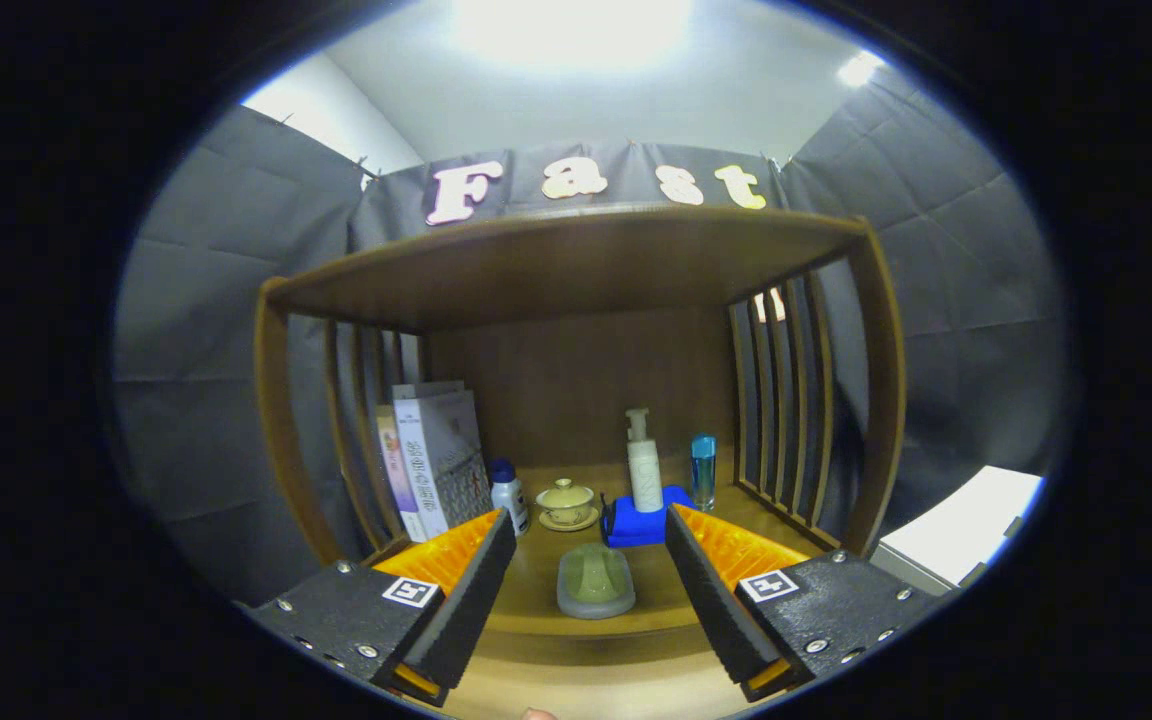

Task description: Pull open the drawer, take out the items inside it, and place them on the countertop above the cabinet.

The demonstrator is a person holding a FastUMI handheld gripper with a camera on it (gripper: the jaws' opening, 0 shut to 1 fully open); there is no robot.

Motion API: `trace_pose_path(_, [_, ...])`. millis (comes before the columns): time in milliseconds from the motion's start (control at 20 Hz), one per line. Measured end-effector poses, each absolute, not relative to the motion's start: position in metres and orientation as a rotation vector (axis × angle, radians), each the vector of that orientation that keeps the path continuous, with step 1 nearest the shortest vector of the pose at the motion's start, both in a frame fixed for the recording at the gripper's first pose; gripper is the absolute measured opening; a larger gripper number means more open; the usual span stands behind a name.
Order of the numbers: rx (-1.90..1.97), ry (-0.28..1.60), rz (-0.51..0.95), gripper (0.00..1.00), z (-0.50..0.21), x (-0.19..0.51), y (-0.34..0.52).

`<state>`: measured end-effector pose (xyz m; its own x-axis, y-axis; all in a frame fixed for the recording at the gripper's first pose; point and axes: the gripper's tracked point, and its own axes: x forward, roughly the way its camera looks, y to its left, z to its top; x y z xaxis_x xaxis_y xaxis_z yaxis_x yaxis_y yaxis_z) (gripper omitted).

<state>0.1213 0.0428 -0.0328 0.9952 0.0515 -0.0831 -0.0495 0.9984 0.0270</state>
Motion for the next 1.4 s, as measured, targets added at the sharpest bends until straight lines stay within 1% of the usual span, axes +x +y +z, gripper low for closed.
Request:
trace_pose_path(100, [0.013,0.052,0.067,0.94,-0.033,0.089,0.051])
trace_pose_path(250, [0.064,0.062,0.056,0.93,-0.055,0.039,0.054])
trace_pose_path(400, [0.133,0.085,0.102,0.93,-0.086,-0.002,0.062])
trace_pose_path(700, [-0.037,0.181,0.154,0.94,-0.161,-0.064,0.070])
trace_pose_path(850, [-0.062,0.233,0.160,0.94,-0.195,-0.081,0.076])
trace_pose_path(1000, [-0.084,0.272,0.127,0.94,-0.219,-0.087,0.065])
trace_pose_path(1400, [-0.118,0.313,0.051,0.94,-0.255,-0.064,0.046])
